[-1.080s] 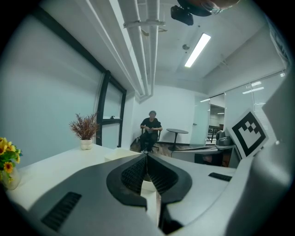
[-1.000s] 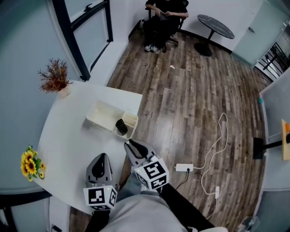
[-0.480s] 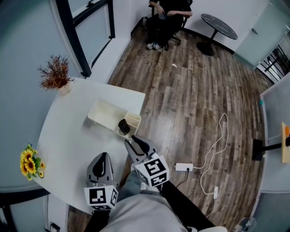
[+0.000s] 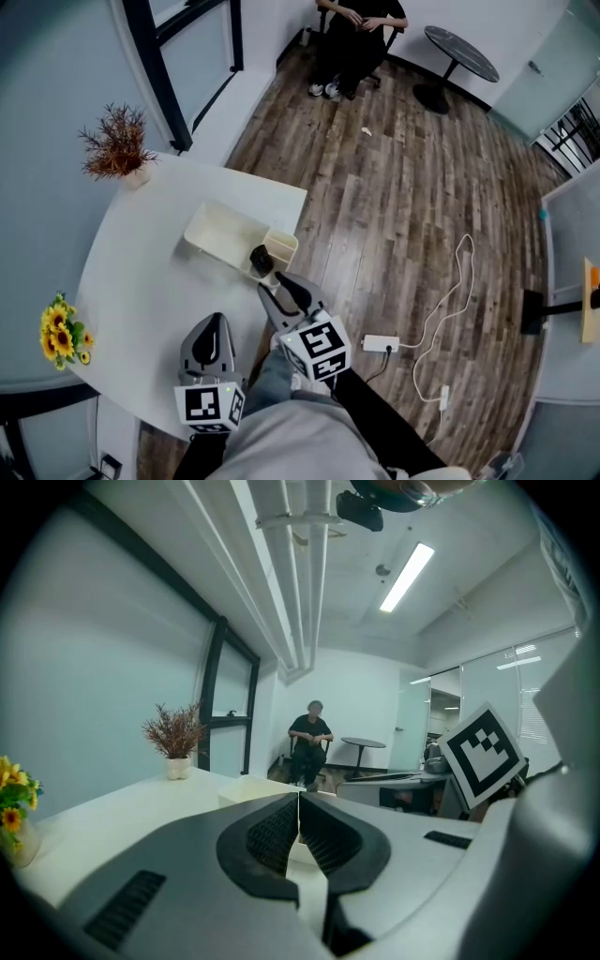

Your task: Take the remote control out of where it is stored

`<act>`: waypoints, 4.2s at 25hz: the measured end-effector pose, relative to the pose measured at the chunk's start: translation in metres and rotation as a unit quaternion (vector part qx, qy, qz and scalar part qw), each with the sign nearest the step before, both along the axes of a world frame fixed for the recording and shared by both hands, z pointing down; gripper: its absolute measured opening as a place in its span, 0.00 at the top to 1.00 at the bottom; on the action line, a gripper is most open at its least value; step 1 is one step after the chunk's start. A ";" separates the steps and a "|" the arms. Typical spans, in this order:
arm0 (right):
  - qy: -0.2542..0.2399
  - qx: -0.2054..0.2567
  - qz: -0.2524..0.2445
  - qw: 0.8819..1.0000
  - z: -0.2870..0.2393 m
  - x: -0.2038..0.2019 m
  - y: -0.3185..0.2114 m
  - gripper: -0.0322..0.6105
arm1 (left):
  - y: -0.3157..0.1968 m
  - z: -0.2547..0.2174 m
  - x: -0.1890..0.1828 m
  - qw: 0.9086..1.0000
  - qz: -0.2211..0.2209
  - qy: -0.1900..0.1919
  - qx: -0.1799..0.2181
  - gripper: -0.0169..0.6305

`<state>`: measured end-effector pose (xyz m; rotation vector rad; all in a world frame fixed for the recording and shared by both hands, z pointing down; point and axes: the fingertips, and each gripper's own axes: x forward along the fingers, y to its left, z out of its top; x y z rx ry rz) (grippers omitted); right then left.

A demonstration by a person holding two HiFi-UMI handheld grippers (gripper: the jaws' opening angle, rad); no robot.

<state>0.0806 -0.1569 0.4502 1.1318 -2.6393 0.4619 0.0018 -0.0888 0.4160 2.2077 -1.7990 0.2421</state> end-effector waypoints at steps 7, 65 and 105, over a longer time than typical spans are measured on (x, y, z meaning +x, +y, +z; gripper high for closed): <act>0.009 -0.004 -0.001 1.000 0.007 -0.004 -0.008 0.74 | -0.002 0.005 -0.004 1.000 -0.002 0.004 -0.009 0.96; 0.050 -0.020 -0.008 0.998 0.045 -0.023 -0.051 0.64 | -0.018 0.023 -0.031 0.999 -0.021 0.002 -0.028 0.96; 0.086 -0.030 -0.034 0.995 0.067 -0.030 -0.059 0.64 | -0.027 0.036 -0.039 0.999 -0.027 0.011 -0.039 0.96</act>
